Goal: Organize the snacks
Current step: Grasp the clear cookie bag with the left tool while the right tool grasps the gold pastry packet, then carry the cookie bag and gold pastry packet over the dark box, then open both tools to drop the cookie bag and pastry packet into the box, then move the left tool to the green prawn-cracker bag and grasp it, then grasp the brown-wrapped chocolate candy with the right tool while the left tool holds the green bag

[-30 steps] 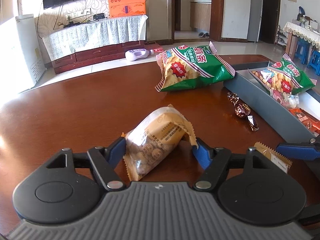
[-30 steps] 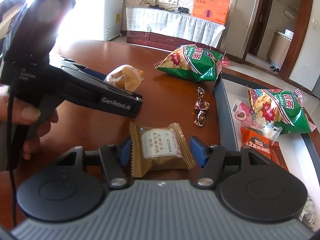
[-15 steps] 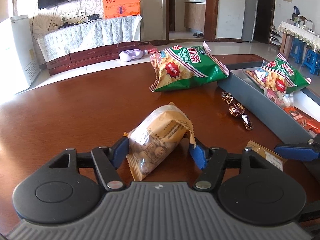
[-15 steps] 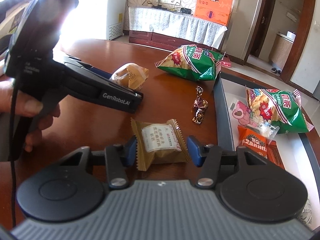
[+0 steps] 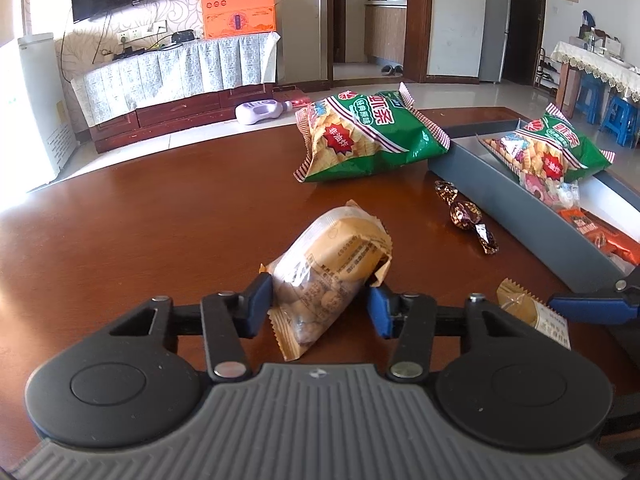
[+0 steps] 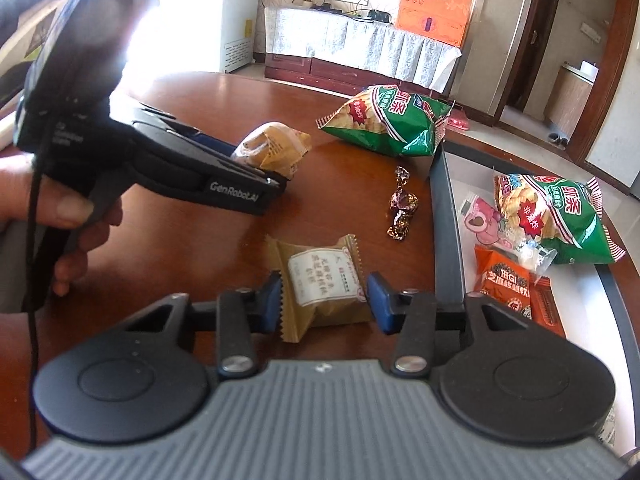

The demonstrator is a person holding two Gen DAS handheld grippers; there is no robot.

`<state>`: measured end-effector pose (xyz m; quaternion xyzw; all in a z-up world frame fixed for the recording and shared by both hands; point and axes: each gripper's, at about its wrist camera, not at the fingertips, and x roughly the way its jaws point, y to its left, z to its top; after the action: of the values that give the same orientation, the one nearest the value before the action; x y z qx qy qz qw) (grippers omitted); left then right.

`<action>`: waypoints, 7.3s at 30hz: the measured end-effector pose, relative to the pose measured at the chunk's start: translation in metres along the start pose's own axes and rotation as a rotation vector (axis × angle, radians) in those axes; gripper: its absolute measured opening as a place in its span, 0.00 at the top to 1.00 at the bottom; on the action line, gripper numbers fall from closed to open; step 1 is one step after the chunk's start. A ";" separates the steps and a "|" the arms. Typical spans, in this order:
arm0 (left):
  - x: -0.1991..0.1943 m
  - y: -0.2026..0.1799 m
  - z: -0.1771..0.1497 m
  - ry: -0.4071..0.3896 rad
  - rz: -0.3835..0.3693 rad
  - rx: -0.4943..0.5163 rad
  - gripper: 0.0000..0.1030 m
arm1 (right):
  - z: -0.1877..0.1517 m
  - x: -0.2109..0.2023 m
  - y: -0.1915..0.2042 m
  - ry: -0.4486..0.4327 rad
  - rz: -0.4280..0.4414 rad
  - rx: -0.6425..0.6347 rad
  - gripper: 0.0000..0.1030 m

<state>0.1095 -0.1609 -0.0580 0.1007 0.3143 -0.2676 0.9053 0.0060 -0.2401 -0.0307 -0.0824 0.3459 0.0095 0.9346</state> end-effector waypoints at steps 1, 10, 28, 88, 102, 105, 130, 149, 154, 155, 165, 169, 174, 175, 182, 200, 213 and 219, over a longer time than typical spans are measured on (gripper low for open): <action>-0.002 0.000 -0.001 0.002 -0.001 -0.003 0.50 | 0.000 -0.001 0.000 0.002 0.003 0.001 0.55; -0.014 -0.005 -0.008 0.008 0.018 -0.037 0.56 | -0.002 -0.013 0.002 0.006 0.039 -0.017 0.57; -0.030 -0.008 0.000 -0.012 0.098 -0.095 0.57 | 0.004 -0.042 -0.007 -0.056 0.055 0.013 0.58; -0.002 -0.159 0.076 -0.102 -0.067 -0.013 0.57 | -0.010 -0.080 -0.112 -0.129 -0.168 0.210 0.58; 0.035 -0.190 0.080 -0.064 -0.124 0.039 0.57 | -0.020 -0.060 -0.143 -0.061 -0.247 0.298 0.58; 0.042 -0.193 0.081 -0.063 -0.128 0.043 0.57 | -0.024 -0.058 -0.146 -0.046 -0.244 0.314 0.58; 0.032 -0.187 0.076 -0.084 -0.092 0.071 0.15 | -0.026 -0.051 -0.143 -0.019 -0.280 0.326 0.50; -0.007 -0.138 0.076 -0.124 -0.074 0.017 0.12 | -0.014 -0.065 -0.117 -0.126 -0.275 0.257 0.42; -0.014 -0.126 0.075 -0.125 -0.058 0.006 0.12 | -0.014 -0.064 -0.114 -0.126 -0.284 0.256 0.42; -0.015 -0.123 0.074 -0.127 -0.052 0.004 0.12 | -0.014 -0.064 -0.113 -0.129 -0.283 0.258 0.42; 0.003 -0.076 0.082 -0.141 0.054 -0.031 0.10 | -0.010 -0.066 -0.095 -0.166 -0.225 0.222 0.42; 0.026 -0.061 0.101 -0.166 0.061 -0.052 0.08 | -0.008 -0.063 -0.092 -0.170 -0.207 0.219 0.42; 0.071 -0.062 0.139 -0.180 0.062 0.001 0.08 | -0.005 -0.058 -0.090 -0.167 -0.192 0.219 0.42; 0.083 -0.060 0.147 -0.166 0.058 -0.008 0.08 | -0.005 -0.057 -0.090 -0.167 -0.191 0.217 0.42; 0.135 -0.054 0.150 -0.046 0.082 0.017 0.08 | -0.002 -0.054 -0.088 -0.236 -0.186 0.208 0.42; 0.012 0.033 0.027 0.022 0.107 -0.023 0.04 | 0.036 0.028 -0.024 -0.115 -0.075 0.174 0.56; -0.036 0.056 -0.012 -0.034 -0.003 -0.042 0.04 | 0.047 0.084 -0.024 -0.032 -0.227 0.241 0.60; -0.042 0.055 -0.009 -0.037 0.020 -0.041 0.04 | 0.047 0.088 -0.017 -0.033 -0.219 0.172 0.60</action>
<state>0.1077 -0.0943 -0.0380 0.0800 0.3018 -0.2538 0.9155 0.1043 -0.2524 -0.0504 -0.0393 0.3192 -0.1210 0.9391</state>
